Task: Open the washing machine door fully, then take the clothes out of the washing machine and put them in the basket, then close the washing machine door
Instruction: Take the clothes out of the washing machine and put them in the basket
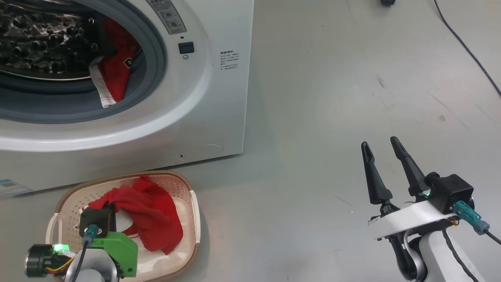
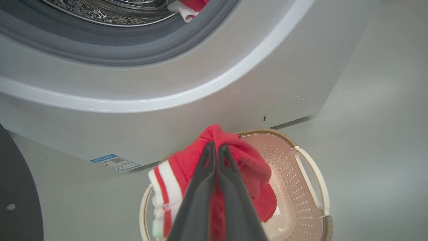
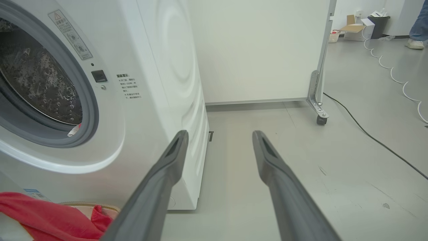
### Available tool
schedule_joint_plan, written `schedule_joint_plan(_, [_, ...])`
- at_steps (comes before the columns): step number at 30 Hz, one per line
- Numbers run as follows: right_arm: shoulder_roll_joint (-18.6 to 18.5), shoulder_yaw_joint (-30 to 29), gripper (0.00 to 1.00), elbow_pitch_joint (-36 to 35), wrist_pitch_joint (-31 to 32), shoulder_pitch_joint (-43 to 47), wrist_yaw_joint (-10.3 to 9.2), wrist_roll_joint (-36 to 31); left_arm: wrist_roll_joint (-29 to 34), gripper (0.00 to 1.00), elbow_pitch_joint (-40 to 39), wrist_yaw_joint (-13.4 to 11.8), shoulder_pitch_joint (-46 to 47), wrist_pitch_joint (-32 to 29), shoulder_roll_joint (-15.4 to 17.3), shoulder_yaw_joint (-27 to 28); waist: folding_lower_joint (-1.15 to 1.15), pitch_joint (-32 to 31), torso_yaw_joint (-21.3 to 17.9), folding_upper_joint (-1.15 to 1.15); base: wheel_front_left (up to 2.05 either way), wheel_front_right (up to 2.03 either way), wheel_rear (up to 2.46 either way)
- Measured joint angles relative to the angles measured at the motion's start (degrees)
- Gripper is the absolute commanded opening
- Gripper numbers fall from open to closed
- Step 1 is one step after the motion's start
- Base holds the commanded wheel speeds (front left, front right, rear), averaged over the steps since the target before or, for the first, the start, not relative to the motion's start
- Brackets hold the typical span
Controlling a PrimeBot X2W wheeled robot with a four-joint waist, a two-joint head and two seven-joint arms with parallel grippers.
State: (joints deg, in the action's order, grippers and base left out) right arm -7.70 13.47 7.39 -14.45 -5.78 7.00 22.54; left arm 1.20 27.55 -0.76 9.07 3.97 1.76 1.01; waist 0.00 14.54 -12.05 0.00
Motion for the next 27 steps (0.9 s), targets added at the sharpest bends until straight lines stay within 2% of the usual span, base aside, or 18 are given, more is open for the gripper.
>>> schedule_joint_plan(13, [-0.09,0.25,1.0,-0.69,0.0,-2.64,0.0,0.2,0.13,0.0,7.81,-0.91,4.27,-1.45,0.36,0.57,0.0,5.65,-3.47,0.0,0.0,0.0,0.0])
schedule_joint_plan(27, [0.26,-0.34,1.0,-1.48,0.0,-5.02,0.0,1.38,0.07,0.0,14.63,-2.16,9.3,-1.31,2.36,2.15,0.01,11.91,-7.42,0.0,0.0,0.0,0.0])
